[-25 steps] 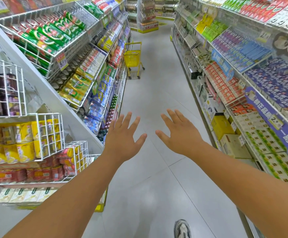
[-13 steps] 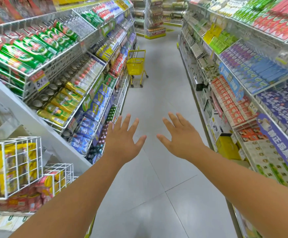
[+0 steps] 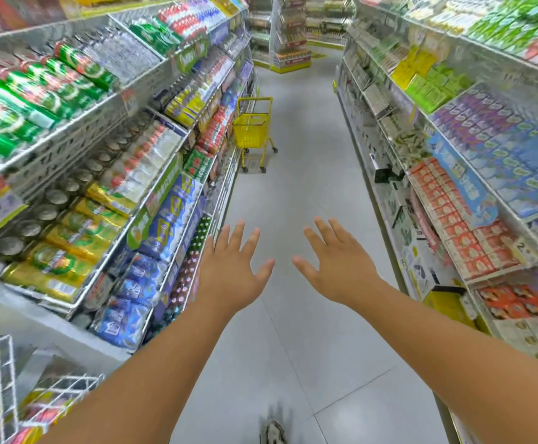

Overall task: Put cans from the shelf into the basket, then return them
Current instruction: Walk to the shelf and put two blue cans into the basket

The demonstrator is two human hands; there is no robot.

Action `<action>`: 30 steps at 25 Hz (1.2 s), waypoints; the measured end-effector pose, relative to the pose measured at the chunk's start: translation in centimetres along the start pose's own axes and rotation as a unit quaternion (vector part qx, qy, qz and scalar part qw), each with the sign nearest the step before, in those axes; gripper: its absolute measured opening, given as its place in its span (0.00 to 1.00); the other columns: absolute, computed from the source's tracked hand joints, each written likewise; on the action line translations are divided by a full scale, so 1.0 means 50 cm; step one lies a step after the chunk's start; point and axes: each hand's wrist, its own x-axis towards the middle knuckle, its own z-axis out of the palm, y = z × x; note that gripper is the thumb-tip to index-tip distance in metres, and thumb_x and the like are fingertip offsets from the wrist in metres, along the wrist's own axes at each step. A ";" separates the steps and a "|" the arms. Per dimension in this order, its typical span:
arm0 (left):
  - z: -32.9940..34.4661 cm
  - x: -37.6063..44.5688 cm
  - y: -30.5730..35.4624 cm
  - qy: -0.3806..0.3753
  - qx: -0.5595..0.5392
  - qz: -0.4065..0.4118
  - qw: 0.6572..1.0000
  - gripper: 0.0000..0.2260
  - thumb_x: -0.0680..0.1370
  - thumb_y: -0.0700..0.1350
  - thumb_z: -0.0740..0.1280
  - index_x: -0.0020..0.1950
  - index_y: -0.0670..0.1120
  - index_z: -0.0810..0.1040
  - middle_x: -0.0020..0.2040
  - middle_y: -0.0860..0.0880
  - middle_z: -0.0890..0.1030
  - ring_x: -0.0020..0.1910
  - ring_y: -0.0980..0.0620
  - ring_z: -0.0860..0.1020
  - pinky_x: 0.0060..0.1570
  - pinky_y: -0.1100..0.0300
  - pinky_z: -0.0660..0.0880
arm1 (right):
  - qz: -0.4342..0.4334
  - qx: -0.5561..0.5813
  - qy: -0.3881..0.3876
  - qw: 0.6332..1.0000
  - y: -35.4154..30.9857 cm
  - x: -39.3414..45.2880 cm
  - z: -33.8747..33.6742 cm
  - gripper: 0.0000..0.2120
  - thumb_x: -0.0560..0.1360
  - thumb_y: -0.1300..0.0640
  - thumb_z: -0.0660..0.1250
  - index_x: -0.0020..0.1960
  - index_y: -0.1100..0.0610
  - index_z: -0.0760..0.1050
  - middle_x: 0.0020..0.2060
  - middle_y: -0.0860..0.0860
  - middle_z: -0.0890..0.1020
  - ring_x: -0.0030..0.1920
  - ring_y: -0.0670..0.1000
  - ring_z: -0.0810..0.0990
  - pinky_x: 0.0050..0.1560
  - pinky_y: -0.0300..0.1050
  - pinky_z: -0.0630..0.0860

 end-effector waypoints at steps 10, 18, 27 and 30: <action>0.108 0.475 -0.102 -0.008 -0.015 0.032 0.999 0.35 0.78 0.68 0.49 0.82 0.54 0.59 0.82 0.46 0.57 0.81 0.42 0.55 0.78 0.40 0.51 | 0.032 0.012 -0.016 0.999 0.082 0.456 0.034 0.36 0.79 0.32 0.47 0.81 0.48 0.47 0.81 0.51 0.48 0.80 0.56 0.46 0.78 0.54 0.52; 0.211 0.884 -0.091 0.001 -0.017 0.024 1.000 0.35 0.78 0.68 0.46 0.82 0.55 0.55 0.83 0.48 0.52 0.82 0.43 0.51 0.79 0.42 0.47 | 0.005 0.003 0.007 1.000 0.244 0.863 0.080 0.41 0.75 0.30 0.37 0.81 0.51 0.50 0.81 0.52 0.50 0.80 0.56 0.48 0.77 0.55 0.55; 0.289 1.348 -0.072 0.011 -0.029 0.006 0.999 0.33 0.80 0.67 0.48 0.82 0.54 0.57 0.83 0.48 0.53 0.82 0.45 0.51 0.79 0.42 0.47 | -0.024 -0.005 -0.009 1.000 0.430 1.308 0.075 0.42 0.74 0.30 0.36 0.81 0.52 0.52 0.80 0.53 0.53 0.80 0.57 0.48 0.78 0.55 0.54; 0.337 1.503 -0.097 0.010 -0.031 0.000 0.999 0.34 0.79 0.68 0.47 0.82 0.54 0.57 0.83 0.47 0.55 0.82 0.44 0.52 0.79 0.41 0.50 | -0.026 0.002 -0.004 1.000 0.469 1.464 0.101 0.43 0.74 0.30 0.36 0.80 0.53 0.54 0.80 0.53 0.54 0.80 0.57 0.50 0.77 0.55 0.56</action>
